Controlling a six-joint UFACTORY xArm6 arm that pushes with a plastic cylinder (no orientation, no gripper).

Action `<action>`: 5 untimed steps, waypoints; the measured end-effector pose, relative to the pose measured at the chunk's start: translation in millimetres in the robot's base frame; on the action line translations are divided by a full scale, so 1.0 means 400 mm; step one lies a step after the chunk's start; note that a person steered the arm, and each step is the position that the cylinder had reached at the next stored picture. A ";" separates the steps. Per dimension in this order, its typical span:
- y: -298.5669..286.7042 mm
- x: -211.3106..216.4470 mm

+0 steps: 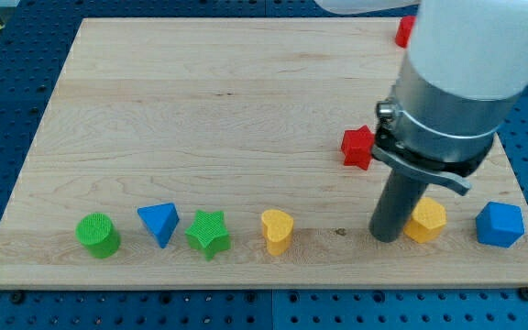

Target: Push the red star close to the yellow heart

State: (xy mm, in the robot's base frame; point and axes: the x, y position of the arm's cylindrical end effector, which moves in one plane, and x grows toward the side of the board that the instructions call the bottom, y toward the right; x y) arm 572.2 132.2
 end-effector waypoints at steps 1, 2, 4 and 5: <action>0.059 0.000; 0.103 0.000; -0.014 -0.003; -0.111 -0.069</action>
State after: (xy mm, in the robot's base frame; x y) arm 544.6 87.8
